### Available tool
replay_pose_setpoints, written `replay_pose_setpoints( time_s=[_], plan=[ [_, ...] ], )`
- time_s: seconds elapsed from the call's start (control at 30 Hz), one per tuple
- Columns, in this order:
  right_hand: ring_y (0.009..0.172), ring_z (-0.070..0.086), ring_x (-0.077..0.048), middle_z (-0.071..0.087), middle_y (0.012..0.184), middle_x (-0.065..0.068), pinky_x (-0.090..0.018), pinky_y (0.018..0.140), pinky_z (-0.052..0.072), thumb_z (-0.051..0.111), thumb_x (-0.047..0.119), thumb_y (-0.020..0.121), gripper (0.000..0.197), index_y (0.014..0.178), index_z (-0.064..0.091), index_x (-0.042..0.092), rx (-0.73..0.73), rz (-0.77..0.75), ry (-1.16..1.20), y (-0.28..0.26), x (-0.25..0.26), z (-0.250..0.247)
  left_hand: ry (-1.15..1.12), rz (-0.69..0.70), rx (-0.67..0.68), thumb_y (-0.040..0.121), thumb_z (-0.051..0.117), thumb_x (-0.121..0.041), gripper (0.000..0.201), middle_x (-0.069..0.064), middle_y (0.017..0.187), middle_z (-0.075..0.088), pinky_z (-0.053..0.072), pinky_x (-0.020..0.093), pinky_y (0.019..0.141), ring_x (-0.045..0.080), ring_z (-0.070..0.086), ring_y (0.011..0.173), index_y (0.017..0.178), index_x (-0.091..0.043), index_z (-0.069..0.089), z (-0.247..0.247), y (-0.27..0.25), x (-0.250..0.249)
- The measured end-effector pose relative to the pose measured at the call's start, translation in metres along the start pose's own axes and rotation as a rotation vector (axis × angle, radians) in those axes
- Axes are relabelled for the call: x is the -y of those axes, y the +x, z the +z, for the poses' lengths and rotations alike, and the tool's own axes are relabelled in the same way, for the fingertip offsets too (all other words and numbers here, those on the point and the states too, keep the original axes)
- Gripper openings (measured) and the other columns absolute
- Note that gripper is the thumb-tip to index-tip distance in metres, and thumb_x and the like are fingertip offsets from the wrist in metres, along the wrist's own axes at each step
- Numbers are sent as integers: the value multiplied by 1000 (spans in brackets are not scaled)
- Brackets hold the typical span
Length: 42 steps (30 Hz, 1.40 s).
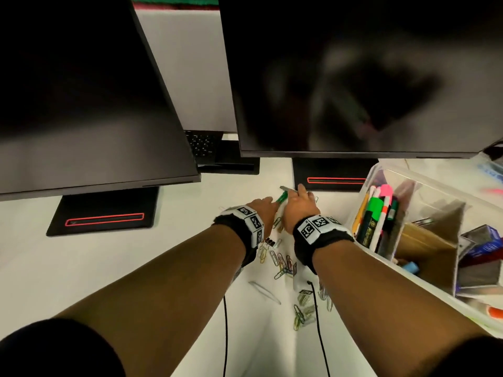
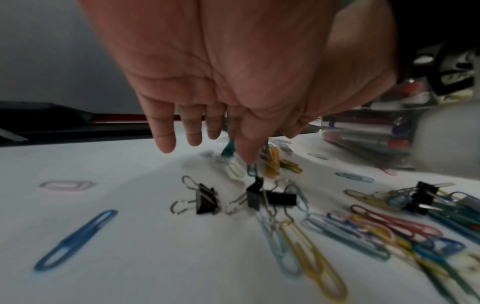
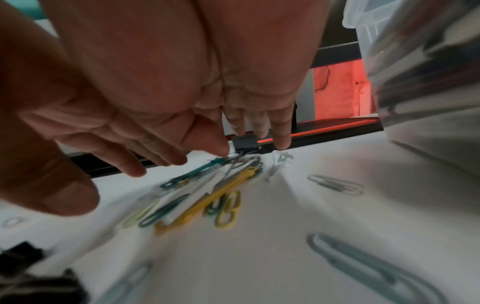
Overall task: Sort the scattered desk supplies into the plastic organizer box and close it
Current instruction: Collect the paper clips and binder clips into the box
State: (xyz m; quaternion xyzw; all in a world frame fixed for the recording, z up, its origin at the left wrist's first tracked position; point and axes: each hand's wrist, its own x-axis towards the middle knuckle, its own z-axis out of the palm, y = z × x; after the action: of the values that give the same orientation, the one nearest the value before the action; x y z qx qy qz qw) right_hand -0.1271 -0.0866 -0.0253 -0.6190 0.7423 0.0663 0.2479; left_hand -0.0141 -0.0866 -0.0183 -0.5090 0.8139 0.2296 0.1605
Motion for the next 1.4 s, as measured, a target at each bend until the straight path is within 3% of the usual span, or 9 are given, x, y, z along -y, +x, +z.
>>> replay_pose_setpoints(
  time_s=[0.1,0.3,0.4,0.57,0.7,0.83,0.93,1.17,1.4],
  plan=[
    [144,9,-34,6,156,-8,-47,115,26,62,9,82,74,144,23,13,54,-7,8,7,2,2,-16,-2,-7,84,61,-11,73,12,153,26,33,41,113,31,34,138,147,-16,24,4,9,-1],
    [131,31,-30,31,143,-10,-42,107,38,45,16,87,34,119,53,5,38,-114,-31,-9,-8,22,27,112,-66,85,59,-15,42,11,122,53,48,38,94,30,55,112,127,-11,52,14,-2,-2],
    [130,33,-30,28,146,-9,-42,107,38,50,16,84,36,119,51,6,5,-175,-26,-33,-20,32,45,151,-69,87,54,-15,37,10,122,53,47,40,95,29,53,113,123,-10,53,22,-20,3],
    [124,39,-29,43,137,-9,-40,106,38,48,24,83,38,117,55,11,13,-263,-23,-66,-26,53,7,120,-15,89,48,-16,28,4,119,58,48,38,93,27,54,113,114,-14,60,31,-45,10],
    [108,53,-29,54,121,-10,-37,91,48,53,17,84,30,113,61,13,-60,-218,66,-84,-24,42,9,49,-53,90,48,-20,27,3,114,65,50,34,90,26,59,109,109,-19,67,37,-60,10],
    [113,50,-29,58,121,-11,-34,94,45,52,2,81,36,114,61,13,-199,-134,184,-74,-24,29,36,20,-89,92,46,-22,28,4,117,64,48,33,89,25,58,111,112,-17,65,41,-69,8],
    [121,46,-30,53,130,-10,-34,101,39,53,9,87,36,123,56,12,-96,-153,136,-62,-22,28,5,5,-123,92,46,-22,24,6,116,63,46,33,86,26,57,108,111,-16,60,41,-70,5],
    [105,56,-30,63,111,-15,-34,89,47,55,10,87,22,106,65,7,-21,-159,64,-70,-24,35,-120,-59,-112,93,49,-19,29,9,124,54,43,36,94,27,51,116,122,-15,50,46,-61,2],
    [97,61,-27,65,105,-12,-29,82,49,64,12,83,15,97,64,7,-87,38,395,-83,-44,31,-106,-3,-79,91,52,-17,19,8,116,55,45,35,89,25,53,107,109,-15,55,51,-63,2]
  ],
)
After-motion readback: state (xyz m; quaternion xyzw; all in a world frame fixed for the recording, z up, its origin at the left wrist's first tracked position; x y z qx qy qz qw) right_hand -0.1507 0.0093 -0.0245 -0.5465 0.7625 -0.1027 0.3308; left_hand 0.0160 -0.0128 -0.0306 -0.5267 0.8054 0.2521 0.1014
